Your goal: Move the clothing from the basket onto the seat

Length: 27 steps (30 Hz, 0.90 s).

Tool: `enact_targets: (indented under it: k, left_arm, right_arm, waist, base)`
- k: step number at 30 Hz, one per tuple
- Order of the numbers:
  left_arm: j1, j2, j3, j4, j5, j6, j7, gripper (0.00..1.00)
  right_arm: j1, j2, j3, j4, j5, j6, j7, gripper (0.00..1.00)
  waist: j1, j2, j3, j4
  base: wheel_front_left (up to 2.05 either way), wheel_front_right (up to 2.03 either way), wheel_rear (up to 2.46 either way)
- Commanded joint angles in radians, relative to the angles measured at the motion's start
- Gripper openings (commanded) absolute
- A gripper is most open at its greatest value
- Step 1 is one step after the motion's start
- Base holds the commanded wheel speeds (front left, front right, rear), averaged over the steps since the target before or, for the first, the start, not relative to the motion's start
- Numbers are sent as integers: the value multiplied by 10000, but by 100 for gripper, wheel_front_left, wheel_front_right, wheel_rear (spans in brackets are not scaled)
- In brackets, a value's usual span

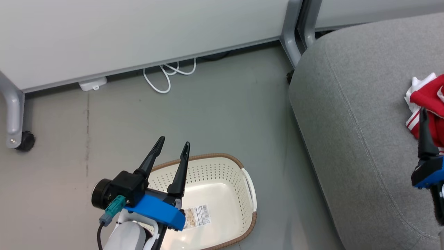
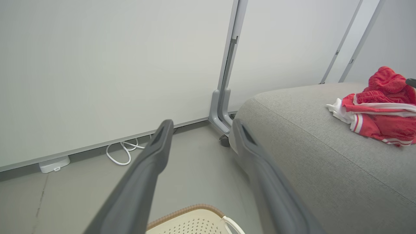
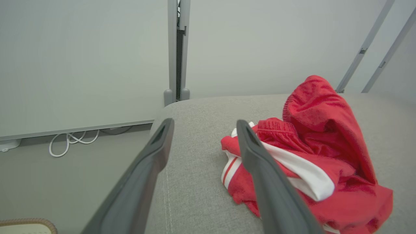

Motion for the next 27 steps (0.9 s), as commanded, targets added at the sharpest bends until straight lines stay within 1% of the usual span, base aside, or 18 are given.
enact_targets:
  k: [1,4,7,12,19,23,27]
  left_arm:
    - [207,-24,170,22,-17,-24,-28,100]
    - [521,-134,507,86,13,-24,-30,100]
    - [766,-211,810,58,-58,-24,-30,100]
    - [1148,-230,1190,109,-35,-24,-28,100]
    - [1498,-233,1828,407,130,-24,-30,100]
    - [1661,-213,2094,572,198,-24,-28,100]
    - [1773,-225,2153,733,248,-24,-28,100]
  right_arm:
    - [423,122,72,-409,-85,1,107,100]
    - [1332,596,350,-1544,-294,1,453,100]
    - [2075,915,589,-2494,-470,1,741,100]
    - [3095,1438,859,-3442,-623,1,952,100]
    - [3901,2064,1031,-3812,-690,1,879,100]
    - [4145,2280,1014,-3771,-732,1,765,100]
    - [4233,2406,907,-3718,-755,1,708,100]
  waist:
    - [2,0,-534,300]
    - [2,0,-919,517]
    - [2,0,-1200,746]
    - [2,0,-1593,1195]
    - [2,0,-1943,1685]
    - [2,0,-2041,1864]
    - [2,0,-2074,2004]
  base:
    - [0,0,0]
    - [0,0,0]
    - [0,0,0]
    - [0,0,0]
    - [0,0,0]
    - [0,0,0]
    - [0,0,0]
